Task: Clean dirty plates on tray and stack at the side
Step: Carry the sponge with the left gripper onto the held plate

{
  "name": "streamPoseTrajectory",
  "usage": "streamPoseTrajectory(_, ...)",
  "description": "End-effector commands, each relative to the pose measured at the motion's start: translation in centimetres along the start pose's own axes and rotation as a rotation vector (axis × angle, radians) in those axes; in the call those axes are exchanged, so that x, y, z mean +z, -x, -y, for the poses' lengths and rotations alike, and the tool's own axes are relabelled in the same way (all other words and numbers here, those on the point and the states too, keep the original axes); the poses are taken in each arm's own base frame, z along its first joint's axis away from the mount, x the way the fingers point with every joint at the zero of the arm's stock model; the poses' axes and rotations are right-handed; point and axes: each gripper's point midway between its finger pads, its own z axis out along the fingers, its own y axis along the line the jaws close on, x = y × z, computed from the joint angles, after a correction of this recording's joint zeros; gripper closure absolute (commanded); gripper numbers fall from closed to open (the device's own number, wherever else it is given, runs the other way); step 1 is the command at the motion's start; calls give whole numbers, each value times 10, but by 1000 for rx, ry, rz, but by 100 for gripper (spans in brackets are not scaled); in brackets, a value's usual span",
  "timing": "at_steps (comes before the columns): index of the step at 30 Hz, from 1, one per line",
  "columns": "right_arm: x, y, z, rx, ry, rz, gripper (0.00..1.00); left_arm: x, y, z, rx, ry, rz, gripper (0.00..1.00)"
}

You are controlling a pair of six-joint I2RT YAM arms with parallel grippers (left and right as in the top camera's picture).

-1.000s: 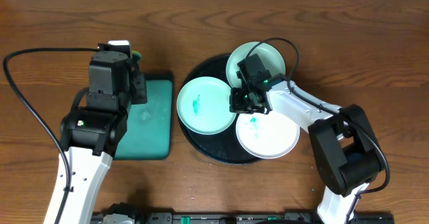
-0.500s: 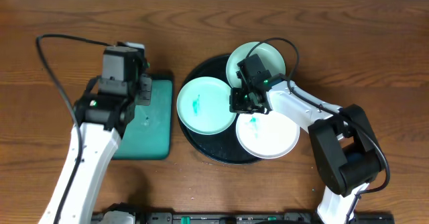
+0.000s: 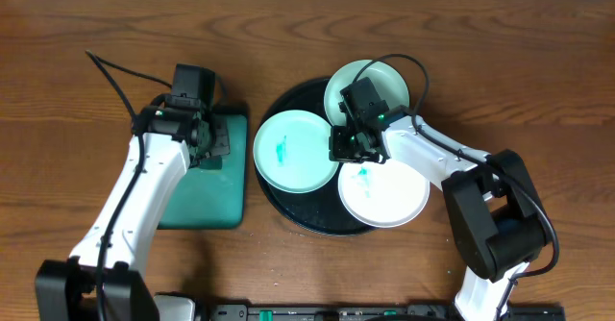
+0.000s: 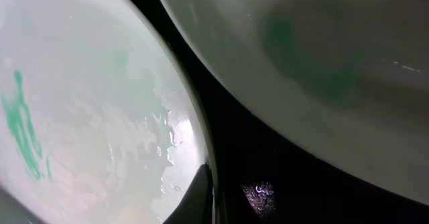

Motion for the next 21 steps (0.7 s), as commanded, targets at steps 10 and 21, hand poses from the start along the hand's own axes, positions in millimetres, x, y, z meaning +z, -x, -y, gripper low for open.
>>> streamPoseTrajectory(10, 14, -19, 15, -13, -58, -57, 99, 1, -10, -2, -75, -13, -52, 93)
streamPoseTrajectory(21, 13, -20, 16, -12, -59, -60, 99, -2, -35, 6, -120, -62, -165, 93)
